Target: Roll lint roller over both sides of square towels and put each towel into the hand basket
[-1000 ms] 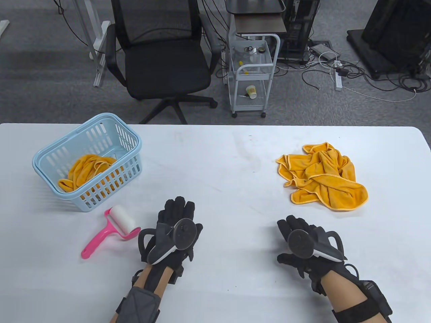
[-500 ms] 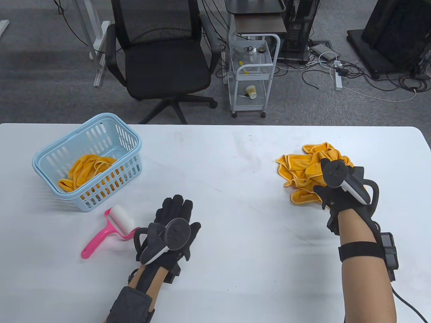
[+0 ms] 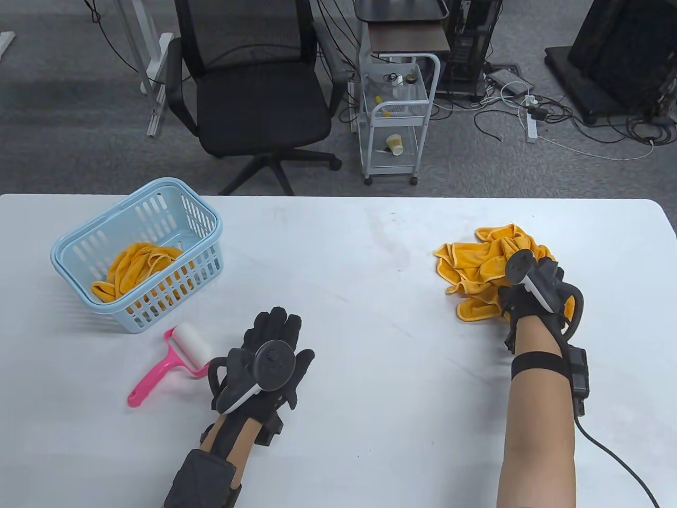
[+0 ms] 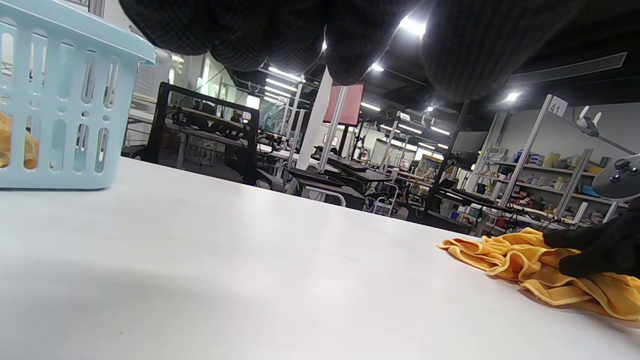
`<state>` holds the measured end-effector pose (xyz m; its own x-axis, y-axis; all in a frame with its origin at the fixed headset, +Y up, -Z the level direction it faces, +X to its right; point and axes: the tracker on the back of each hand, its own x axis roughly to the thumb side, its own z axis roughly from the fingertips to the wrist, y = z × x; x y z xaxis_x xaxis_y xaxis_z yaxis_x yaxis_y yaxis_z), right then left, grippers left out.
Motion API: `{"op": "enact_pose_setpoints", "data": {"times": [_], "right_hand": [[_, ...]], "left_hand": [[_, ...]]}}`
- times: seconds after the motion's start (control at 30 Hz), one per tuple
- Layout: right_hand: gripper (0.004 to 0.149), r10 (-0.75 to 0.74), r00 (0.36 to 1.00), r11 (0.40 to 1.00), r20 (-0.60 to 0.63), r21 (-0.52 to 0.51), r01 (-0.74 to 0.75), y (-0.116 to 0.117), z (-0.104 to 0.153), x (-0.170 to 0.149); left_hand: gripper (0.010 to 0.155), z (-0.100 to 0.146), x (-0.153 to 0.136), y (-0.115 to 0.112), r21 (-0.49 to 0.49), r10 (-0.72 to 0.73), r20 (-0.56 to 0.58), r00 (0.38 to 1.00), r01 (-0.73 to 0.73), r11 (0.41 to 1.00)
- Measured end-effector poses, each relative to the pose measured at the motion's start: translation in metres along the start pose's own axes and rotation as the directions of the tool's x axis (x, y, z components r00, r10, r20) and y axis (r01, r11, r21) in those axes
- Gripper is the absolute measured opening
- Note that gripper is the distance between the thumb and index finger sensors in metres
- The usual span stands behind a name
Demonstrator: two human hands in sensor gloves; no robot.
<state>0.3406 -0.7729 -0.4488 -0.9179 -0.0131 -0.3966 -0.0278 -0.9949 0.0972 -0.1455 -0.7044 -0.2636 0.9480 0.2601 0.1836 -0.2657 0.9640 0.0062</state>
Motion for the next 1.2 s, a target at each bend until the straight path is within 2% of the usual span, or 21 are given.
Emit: {"op": "enact_pose_setpoints", "data": {"times": [0.1,0.3,0.4,0.5,0.7,0.83,0.93,0.97,1.0,1.1,1.13,1.2], "right_hand": [[0.053,-0.069,0.997,0.995,-0.018,-0.070,0.068,0.003,0.001,-0.001],[0.046,-0.114,0.993,0.979,-0.020,-0.174,0.108,-0.014,0.006,-0.005],[0.047,-0.240,0.971,0.944,-0.011,-0.233,0.231,-0.033,0.012,-0.011],[0.046,-0.354,0.935,0.889,0.028,-0.300,0.345,-0.061,0.020,-0.014],[0.045,-0.382,0.906,0.826,0.182,-0.373,0.423,-0.122,0.047,0.001],[0.044,-0.300,0.906,0.796,0.298,-0.445,0.410,-0.167,0.081,0.024],[0.043,-0.259,0.863,0.773,0.433,-0.443,0.454,-0.200,0.119,0.046],[0.043,-0.248,0.856,0.770,0.453,-0.444,0.458,-0.205,0.126,0.050],[0.043,-0.212,0.836,0.766,0.505,-0.445,0.463,-0.215,0.146,0.061],[0.043,-0.133,0.785,0.779,0.604,-0.426,0.460,-0.223,0.191,0.086],[0.044,-0.123,0.775,0.784,0.620,-0.418,0.460,-0.223,0.198,0.090],[0.044,-0.078,0.721,0.804,0.689,-0.385,0.454,-0.213,0.233,0.110]], "left_hand": [[0.065,0.000,0.000,0.000,-0.006,-0.002,0.001,1.000,0.002,1.000],[0.065,0.000,0.000,0.000,-0.004,0.005,0.000,1.000,-0.005,1.000],[0.065,0.000,0.000,0.001,-0.001,0.009,0.002,1.000,-0.009,1.000],[0.065,0.000,-0.001,0.002,-0.001,0.016,0.004,1.000,-0.016,1.000],[0.065,-0.001,-0.001,0.002,0.000,0.030,0.013,0.999,-0.030,1.000],[0.064,-0.001,0.000,0.001,-0.002,0.040,0.027,0.999,-0.040,0.999],[0.065,0.000,0.003,0.000,-0.003,0.052,0.043,0.998,-0.052,0.999],[0.065,0.000,0.003,0.000,-0.003,0.056,0.048,0.997,-0.056,0.998],[0.065,0.000,0.004,0.001,-0.004,0.063,0.057,0.996,-0.063,0.998],[0.067,0.001,0.007,0.002,-0.007,0.114,0.082,0.990,-0.113,0.994],[0.068,0.002,0.007,0.002,-0.008,0.131,0.089,0.987,-0.130,0.991],[0.073,0.003,0.009,0.003,-0.017,0.192,0.120,0.974,-0.191,0.981]]}}
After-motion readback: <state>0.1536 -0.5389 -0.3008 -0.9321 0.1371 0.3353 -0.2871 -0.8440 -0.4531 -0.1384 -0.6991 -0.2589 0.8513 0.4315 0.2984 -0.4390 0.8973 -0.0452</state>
